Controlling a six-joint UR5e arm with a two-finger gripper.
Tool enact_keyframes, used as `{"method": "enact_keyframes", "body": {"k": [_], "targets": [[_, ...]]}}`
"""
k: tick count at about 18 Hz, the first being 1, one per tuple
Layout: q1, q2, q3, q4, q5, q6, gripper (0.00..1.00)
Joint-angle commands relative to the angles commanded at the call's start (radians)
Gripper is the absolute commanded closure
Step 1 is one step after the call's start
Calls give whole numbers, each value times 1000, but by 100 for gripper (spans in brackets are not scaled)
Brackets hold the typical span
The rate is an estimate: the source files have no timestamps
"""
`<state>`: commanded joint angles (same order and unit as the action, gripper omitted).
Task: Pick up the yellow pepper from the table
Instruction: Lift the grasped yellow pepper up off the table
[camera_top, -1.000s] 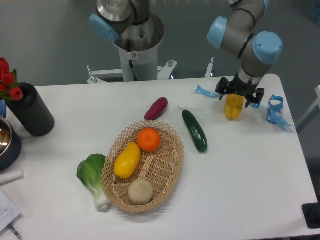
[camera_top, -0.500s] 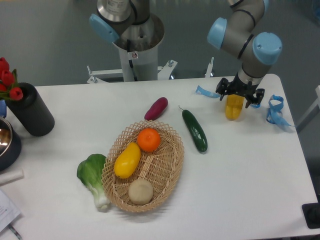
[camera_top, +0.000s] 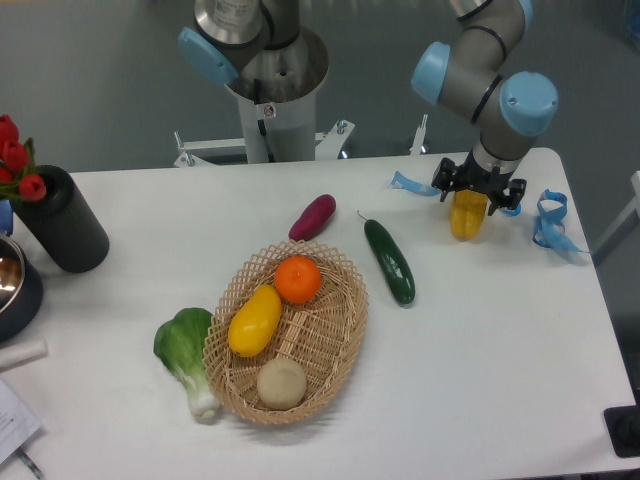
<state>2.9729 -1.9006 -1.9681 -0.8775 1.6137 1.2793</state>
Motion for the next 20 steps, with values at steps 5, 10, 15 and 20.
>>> {"method": "enact_keyframes", "body": {"k": [5,10,15,20], "targets": [[0,0,24,0,3,3,87],[-18,-2,124,-20,-6,3,87],[-28,-12,207,-48,-46,3,87],[-28,-35,342,-142,-90,6,91]]}}
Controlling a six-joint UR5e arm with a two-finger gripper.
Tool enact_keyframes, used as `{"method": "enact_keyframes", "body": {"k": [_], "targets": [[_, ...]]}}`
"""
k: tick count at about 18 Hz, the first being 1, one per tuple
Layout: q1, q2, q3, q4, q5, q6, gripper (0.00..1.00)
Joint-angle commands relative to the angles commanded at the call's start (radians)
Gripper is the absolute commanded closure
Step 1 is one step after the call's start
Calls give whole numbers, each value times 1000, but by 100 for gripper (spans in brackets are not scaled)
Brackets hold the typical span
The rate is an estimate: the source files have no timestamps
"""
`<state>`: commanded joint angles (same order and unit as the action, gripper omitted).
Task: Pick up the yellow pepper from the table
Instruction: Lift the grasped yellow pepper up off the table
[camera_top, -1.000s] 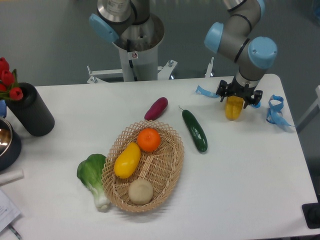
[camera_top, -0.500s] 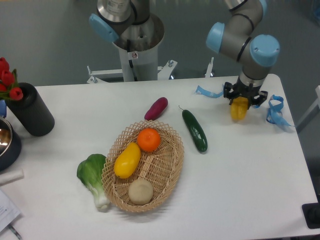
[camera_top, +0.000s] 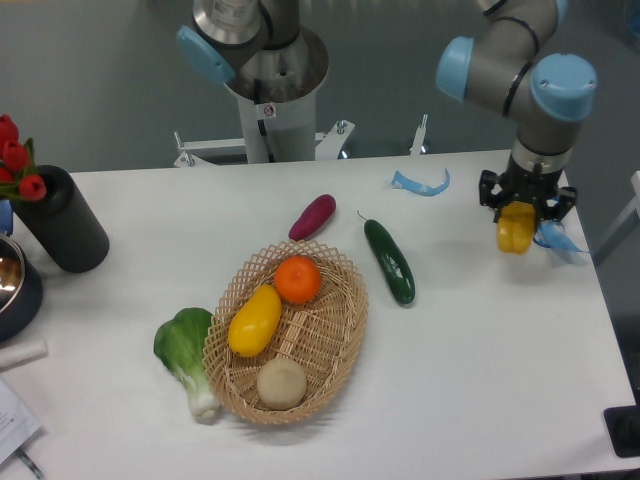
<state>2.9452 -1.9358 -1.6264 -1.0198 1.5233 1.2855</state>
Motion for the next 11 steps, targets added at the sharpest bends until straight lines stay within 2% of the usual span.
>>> {"method": "enact_keyframes", "body": {"k": [3,5,8,11], "targets": [[-14,-35,89,-54,0,63,90],[-18,-46,118,-59,-5,112,89],[-14,-46,125,-66,-37,176,90],[-8,-42,122,-66,-49,178,90]]}}
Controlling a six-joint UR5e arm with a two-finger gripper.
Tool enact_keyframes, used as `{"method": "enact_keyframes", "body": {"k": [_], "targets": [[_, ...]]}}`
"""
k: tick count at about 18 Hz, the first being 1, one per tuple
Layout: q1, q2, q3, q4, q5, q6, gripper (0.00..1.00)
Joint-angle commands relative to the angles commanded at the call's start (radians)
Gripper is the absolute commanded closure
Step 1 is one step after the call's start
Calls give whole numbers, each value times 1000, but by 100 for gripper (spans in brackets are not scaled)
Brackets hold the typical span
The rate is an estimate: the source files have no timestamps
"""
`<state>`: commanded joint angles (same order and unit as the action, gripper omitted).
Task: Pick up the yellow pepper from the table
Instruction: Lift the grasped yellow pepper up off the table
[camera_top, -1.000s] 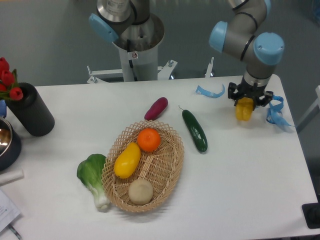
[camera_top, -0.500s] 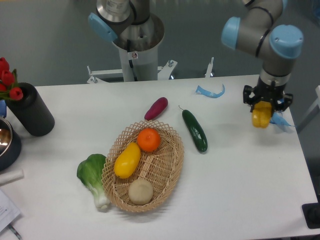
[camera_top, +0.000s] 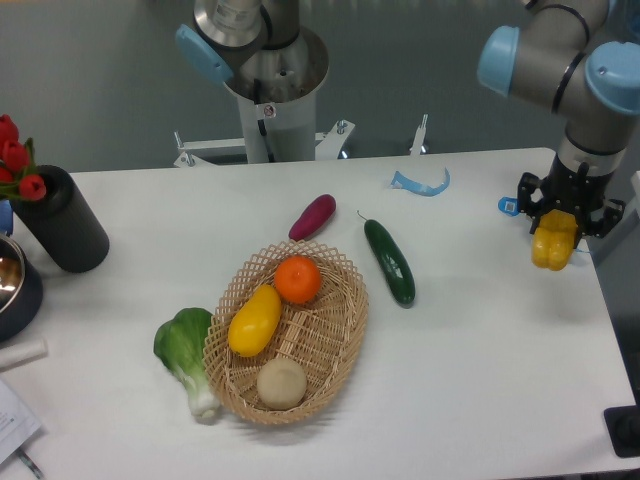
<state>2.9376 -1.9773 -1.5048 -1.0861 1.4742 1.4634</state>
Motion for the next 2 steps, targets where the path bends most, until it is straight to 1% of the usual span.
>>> {"method": "enact_keyframes", "body": {"k": [2], "targets": [[-2,0,0,2,0,0,89]]}}
